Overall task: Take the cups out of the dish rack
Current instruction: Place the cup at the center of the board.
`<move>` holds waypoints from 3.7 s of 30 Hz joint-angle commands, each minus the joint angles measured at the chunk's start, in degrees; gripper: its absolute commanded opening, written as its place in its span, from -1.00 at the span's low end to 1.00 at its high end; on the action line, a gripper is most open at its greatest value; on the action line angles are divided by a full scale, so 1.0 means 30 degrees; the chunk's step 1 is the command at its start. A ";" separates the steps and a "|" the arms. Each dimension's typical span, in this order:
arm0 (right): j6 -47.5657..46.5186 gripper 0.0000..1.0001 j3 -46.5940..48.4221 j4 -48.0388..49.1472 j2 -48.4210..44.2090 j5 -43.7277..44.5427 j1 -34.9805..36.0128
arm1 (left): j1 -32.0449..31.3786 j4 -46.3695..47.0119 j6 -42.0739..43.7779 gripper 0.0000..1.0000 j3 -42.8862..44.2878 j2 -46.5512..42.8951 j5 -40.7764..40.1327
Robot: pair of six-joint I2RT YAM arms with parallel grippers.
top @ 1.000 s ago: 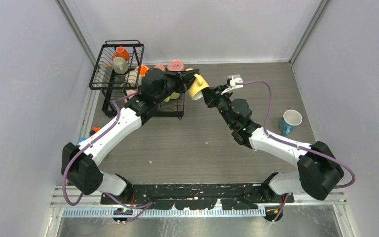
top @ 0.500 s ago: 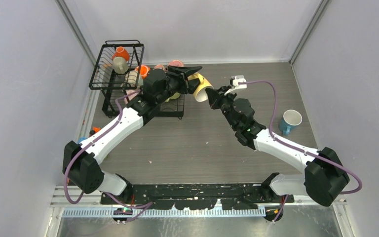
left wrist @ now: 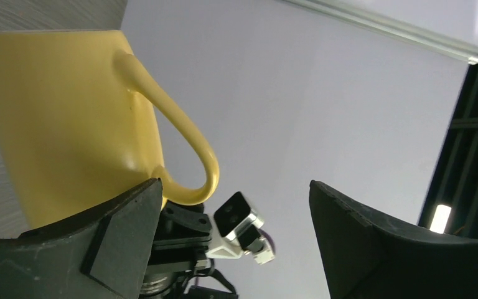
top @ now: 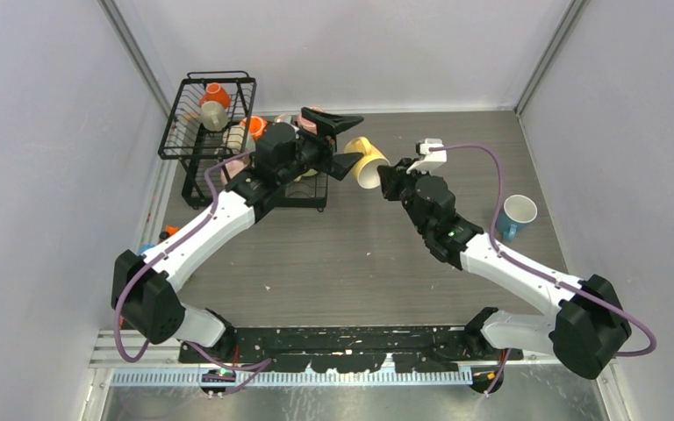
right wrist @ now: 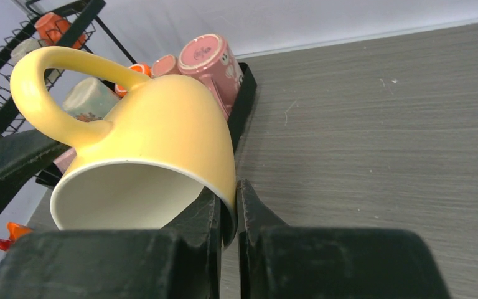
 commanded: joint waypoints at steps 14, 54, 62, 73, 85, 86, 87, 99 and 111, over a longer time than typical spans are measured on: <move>0.3155 -0.99 0.3363 -0.8498 -0.2807 0.2935 -0.1617 | 0.0535 -0.7300 1.0212 0.98 0.3060 -0.1134 0.3441; 0.2696 -0.99 0.9319 -2.3573 0.4603 -0.4283 -1.5264 | -0.0208 -1.5129 2.2523 0.99 0.1275 -0.4432 0.6453; 0.1954 -0.99 1.0277 -2.4832 0.5896 -0.5130 -1.6454 | -0.0198 -1.4978 2.2465 0.99 0.1170 -0.4270 0.6603; 0.1290 -0.99 1.0351 -2.5489 0.7178 -0.5509 -1.7222 | -0.0192 -1.4723 2.2436 0.99 0.1072 -0.4042 0.6921; 0.1252 -0.94 0.9349 -2.4992 0.7895 -0.4898 -1.7573 | -0.0186 -1.4763 2.2662 0.99 0.0954 -0.3898 0.7176; 0.1259 -0.90 0.9293 -2.4950 0.7902 -0.4863 -1.7576 | -0.0191 -1.4738 2.2669 0.99 0.0961 -0.3881 0.7190; 0.1278 -0.86 0.9200 -2.4897 0.7877 -0.4859 -1.7569 | -0.0185 -1.4738 2.2670 0.99 0.0955 -0.3867 0.7181; 0.1307 -0.21 0.8927 -2.4902 0.7012 -0.4230 -1.7589 | -0.0187 -1.4805 2.2721 0.99 0.1004 -0.3689 0.7313; 0.1866 0.23 0.8397 -2.6078 0.3373 -0.4036 -1.7545 | -0.0198 -1.5233 2.3132 0.99 0.1511 -0.3325 0.7462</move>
